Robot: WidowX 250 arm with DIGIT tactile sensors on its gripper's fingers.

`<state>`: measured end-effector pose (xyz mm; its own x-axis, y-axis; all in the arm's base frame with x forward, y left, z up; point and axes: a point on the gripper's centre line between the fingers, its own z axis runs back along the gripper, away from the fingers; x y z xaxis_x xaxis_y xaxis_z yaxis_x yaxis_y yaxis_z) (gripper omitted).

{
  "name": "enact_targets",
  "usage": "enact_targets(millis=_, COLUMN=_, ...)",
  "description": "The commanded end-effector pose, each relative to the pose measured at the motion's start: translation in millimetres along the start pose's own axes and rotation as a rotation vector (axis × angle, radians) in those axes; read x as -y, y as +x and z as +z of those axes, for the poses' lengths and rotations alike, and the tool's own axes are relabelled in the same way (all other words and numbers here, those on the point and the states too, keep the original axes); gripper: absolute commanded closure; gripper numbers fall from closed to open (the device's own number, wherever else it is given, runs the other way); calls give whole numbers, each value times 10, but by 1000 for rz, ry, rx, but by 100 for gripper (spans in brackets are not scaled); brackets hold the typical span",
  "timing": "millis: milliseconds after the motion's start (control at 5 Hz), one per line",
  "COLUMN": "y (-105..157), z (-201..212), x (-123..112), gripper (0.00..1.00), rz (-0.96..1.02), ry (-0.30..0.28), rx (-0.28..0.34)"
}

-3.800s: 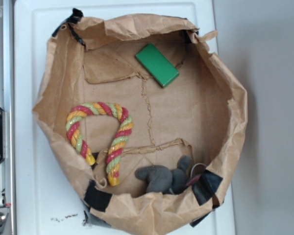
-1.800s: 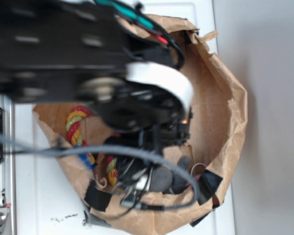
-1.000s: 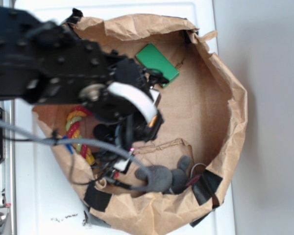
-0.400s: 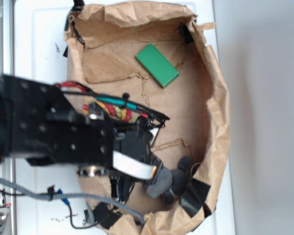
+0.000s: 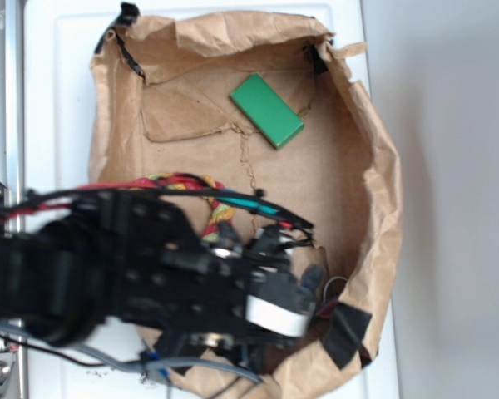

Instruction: Grab the gray animal.

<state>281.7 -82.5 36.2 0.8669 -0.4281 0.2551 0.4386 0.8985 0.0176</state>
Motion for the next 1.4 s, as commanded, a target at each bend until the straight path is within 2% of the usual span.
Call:
enact_targets(millis=0, y=540, z=180, x=-226, gripper=0, rz=150, ry=29, rx=44)
enact_targets(millis=200, y=585, z=266, x=-315, gripper=100, rz=185, ry=8, rx=55)
enact_targets(millis=400, y=565, z=311, x=-342, gripper=100, rz=182, ry=7, rx=63)
enact_targets(millis=600, y=409, z=454, x=-436, gripper=100, rz=128, ry=6, rx=44)
enact_targets(millis=800, y=59, z=697, x=-543, gripper=100, rz=62, ry=17, rx=-56)
enact_targets(millis=1000, y=-118, z=1115, x=-723, gripper=100, rz=92, ry=28, rx=-103)
enact_targets(millis=1200, y=-139, z=1477, x=-930, gripper=100, rz=140, ry=35, rx=-135)
